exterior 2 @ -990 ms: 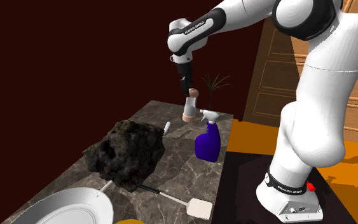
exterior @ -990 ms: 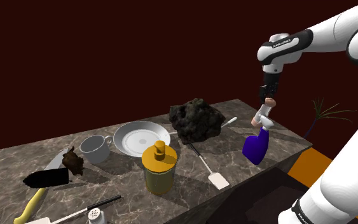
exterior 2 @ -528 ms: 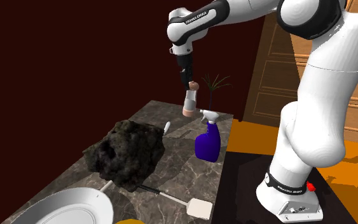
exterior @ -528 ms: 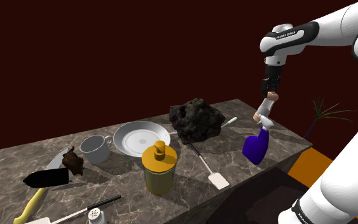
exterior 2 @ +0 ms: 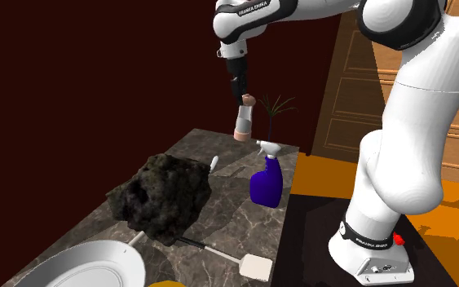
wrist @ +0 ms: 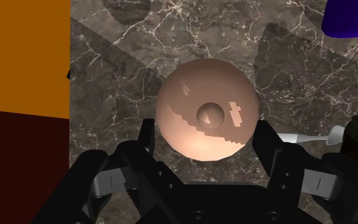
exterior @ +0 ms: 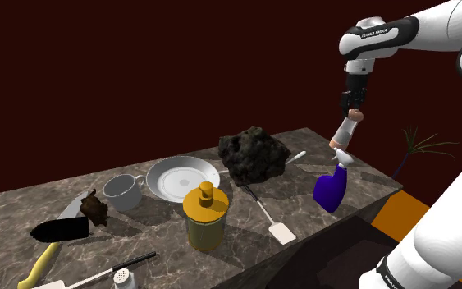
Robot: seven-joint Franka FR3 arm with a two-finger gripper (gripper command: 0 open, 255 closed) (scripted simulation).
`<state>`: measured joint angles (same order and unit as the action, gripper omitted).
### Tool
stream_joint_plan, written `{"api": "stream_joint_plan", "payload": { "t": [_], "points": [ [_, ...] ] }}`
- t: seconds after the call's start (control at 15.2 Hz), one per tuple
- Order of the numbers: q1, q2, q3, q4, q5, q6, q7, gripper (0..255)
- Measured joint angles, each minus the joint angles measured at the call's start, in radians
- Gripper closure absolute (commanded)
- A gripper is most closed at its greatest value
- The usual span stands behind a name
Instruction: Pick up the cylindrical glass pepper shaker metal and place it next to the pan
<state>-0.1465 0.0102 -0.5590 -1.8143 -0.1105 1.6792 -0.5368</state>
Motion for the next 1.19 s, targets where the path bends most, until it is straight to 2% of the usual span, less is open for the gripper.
{"api": "stream_joint_plan", "payload": {
  "t": [1.19],
  "points": [
    [-0.006,0.027,-0.005,0.272,0.013,-0.246,-0.038,255]
  ]
}}
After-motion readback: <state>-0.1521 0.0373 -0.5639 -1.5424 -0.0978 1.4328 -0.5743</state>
